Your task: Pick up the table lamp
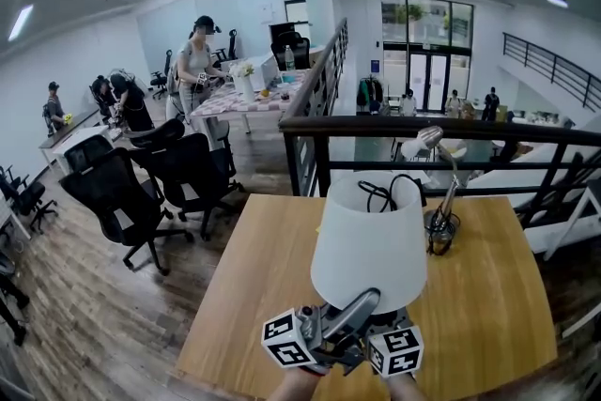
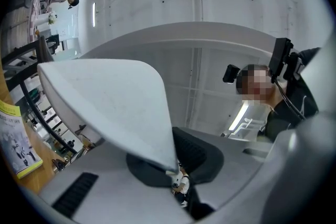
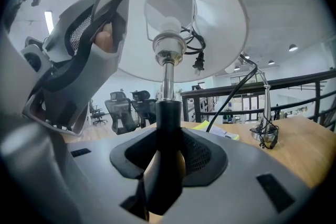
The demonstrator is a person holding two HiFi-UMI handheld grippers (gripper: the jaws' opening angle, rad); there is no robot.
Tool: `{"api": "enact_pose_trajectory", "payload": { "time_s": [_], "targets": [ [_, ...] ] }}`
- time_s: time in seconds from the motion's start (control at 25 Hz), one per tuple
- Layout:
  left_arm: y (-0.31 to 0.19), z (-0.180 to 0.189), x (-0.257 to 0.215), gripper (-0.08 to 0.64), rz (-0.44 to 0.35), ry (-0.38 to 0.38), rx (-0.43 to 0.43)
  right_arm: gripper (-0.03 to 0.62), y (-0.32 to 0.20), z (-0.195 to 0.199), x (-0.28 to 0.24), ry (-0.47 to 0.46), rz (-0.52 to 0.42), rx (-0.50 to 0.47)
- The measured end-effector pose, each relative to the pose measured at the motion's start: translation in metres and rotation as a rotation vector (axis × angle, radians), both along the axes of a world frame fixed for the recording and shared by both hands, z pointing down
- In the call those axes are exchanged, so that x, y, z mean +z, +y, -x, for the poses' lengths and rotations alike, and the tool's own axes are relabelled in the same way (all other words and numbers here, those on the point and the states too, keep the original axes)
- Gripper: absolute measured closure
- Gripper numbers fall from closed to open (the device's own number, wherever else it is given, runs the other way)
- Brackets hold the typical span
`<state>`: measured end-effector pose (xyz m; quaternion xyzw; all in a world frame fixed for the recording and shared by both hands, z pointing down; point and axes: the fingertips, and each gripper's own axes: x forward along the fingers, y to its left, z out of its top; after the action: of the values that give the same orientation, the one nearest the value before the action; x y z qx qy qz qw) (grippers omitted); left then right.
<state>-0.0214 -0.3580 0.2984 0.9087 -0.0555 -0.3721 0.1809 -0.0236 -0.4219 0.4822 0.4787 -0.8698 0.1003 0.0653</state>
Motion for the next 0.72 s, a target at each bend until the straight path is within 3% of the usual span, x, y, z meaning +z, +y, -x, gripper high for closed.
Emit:
{"api": "enact_pose_trajectory", "payload": {
  "time_s": [0.72],
  "targets": [
    [0.015, 0.0, -0.03, 0.548, -0.084, 0.004, -0.014, 0.456, -0.001, 0.001, -0.037, -0.014, -0.087, -0.006]
  ]
}}
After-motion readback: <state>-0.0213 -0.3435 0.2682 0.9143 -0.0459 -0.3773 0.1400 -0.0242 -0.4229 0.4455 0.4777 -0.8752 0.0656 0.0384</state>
